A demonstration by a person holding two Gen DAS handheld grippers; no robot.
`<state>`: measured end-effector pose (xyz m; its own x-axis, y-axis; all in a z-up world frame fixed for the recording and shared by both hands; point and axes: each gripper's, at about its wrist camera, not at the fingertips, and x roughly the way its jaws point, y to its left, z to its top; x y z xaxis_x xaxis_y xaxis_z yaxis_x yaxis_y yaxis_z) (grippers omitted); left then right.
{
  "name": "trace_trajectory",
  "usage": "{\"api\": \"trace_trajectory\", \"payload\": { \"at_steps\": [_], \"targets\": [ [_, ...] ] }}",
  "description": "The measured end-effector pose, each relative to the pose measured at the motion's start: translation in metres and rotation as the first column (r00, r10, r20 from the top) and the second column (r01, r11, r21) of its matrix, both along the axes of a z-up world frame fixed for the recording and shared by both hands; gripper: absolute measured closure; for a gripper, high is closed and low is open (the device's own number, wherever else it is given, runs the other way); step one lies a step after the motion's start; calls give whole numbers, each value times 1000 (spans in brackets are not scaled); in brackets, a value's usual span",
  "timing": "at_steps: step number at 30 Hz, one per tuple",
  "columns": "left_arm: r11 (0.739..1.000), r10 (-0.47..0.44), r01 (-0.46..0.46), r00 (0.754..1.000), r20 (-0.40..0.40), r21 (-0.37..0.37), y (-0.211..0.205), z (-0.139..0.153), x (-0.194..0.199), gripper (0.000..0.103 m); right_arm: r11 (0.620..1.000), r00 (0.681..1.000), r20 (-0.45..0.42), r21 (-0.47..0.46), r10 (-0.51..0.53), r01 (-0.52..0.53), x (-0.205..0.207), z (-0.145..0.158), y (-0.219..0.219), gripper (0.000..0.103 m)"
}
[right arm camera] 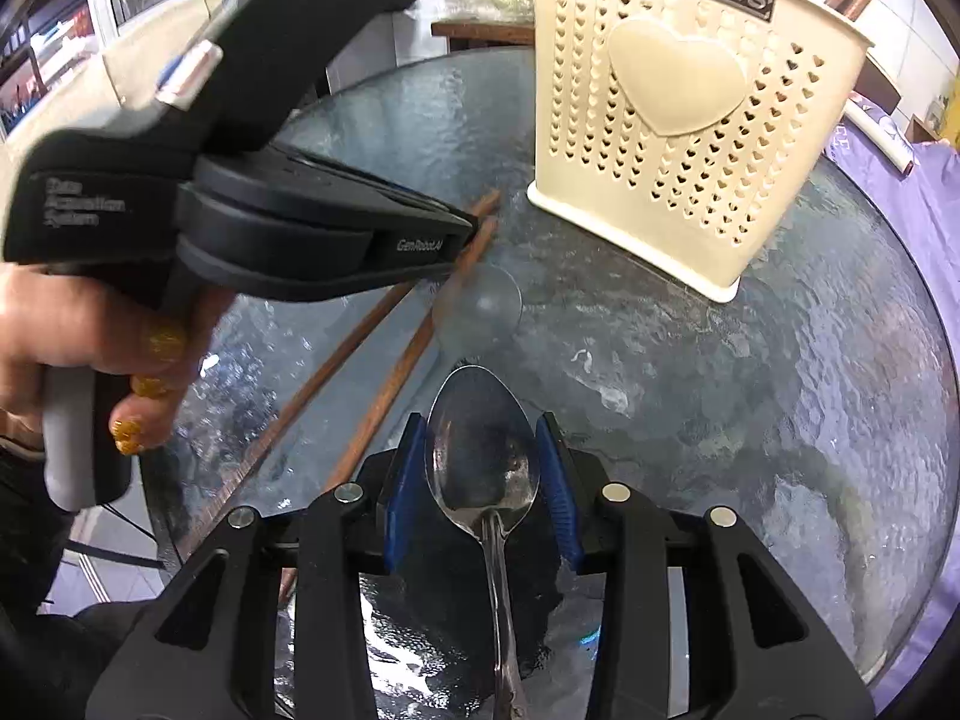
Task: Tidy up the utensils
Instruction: 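Lift the brown chopstick and metal spoon and carry them above the holder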
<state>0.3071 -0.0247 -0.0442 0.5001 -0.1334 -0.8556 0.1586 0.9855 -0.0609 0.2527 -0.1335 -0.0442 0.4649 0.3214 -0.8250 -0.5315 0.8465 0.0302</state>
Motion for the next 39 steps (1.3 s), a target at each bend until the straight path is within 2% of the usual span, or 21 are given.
{"api": "trace_trajectory", "payload": {
  "at_steps": [7,11,17,22,28,39],
  "targets": [
    [998,24,-20,997,69,-64,9,24,-5,97,993,998,43,118,-35,30,-3,27,-19,65],
    [994,26,-11,989,144,-106,11,54,-18,97,976,996,68,212,-64,49,-4,47,-36,65],
    [991,26,7,971,236,-136,14,89,-40,97,957,990,101,282,-97,65,-6,75,-54,65],
    [992,20,19,953,302,-126,14,111,-60,97,951,986,122,300,-111,69,-17,89,-63,65],
    [988,21,33,936,351,-148,18,127,-77,97,950,982,146,305,-122,73,-26,97,-59,65],
    [986,20,47,921,389,-162,24,140,-89,97,946,980,162,317,-116,59,-29,103,-58,65]
  ]
}}
